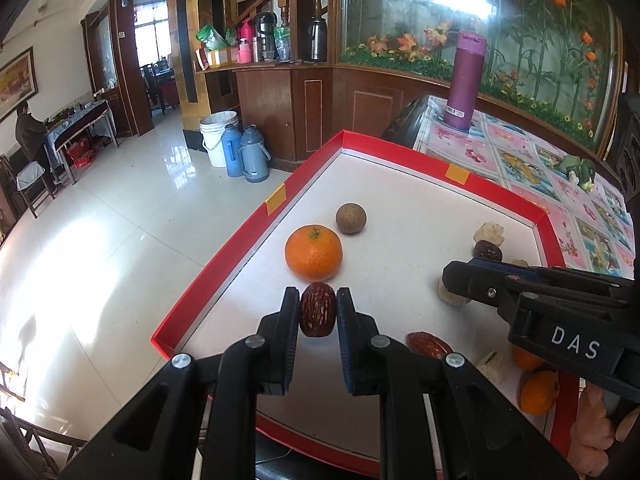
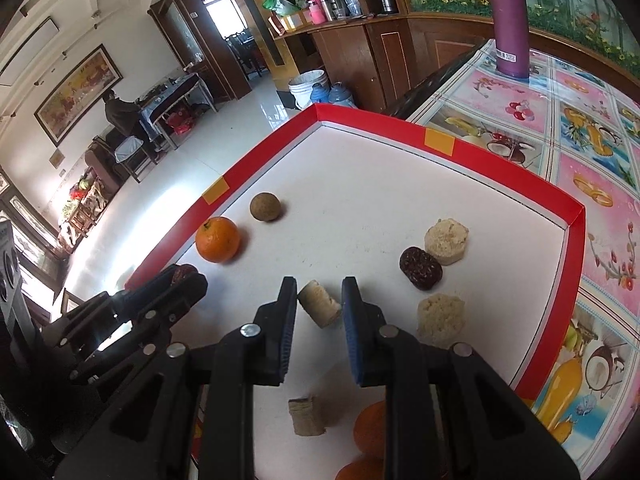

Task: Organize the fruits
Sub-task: 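Carry the date into the tray and release it while the right drops the rice-cake piece there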

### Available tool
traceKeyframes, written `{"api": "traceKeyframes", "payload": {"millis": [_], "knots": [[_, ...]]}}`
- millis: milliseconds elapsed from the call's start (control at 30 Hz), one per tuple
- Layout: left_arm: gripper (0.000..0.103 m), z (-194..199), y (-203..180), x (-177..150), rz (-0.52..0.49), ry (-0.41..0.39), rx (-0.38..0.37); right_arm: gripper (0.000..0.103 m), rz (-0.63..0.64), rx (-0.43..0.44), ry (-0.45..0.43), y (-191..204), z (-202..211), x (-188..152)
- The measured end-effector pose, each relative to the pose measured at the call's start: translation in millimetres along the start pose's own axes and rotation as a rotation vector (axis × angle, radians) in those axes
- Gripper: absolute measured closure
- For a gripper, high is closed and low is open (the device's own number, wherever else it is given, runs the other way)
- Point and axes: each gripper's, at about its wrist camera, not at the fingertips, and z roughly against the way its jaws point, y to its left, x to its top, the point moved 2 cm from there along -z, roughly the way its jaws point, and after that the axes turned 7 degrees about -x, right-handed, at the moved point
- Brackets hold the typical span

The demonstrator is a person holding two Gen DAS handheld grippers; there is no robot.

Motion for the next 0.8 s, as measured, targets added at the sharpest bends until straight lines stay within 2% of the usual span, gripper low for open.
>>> {"api": "traceKeyframes", "payload": {"millis": [233, 333, 500, 600, 667, 800], "knots": [[0.084, -1.7, 2.5, -2.9, 0.011, 0.023, 0.035, 0.077, -0.009, 0.006, 0.007, -2.6, 0.5, 0.6], [0.07, 1.1, 4.4, -3.5, 0.021, 0.021, 0.062, 0.077, -0.02, 0.018, 0.007, -6.3, 4.0, 0.5], [0.041, 22.5, 1.9, -0.1, 0.016, -0.047, 0.103, 0.077, -0.044, 0.027, -0.04, -15.5, 24.2, -0.5], [0.029, 39.5, -2.1, 2.8, 0.018, -0.096, 0.128, 0.077, -0.061, 0.024, -0.064, -20.8, 36.9, -2.7], [0.024, 51.9, -5.4, 4.6, 0.014, -0.126, 0.148, 0.077, -0.07, 0.019, -0.08, -23.1, 46.4, -5.2], [0.021, 79.4, -14.7, 8.4, -0.003, -0.181, 0.184, 0.077, -0.073, 0.009, -0.119, -25.3, 68.7, -12.8]]}}
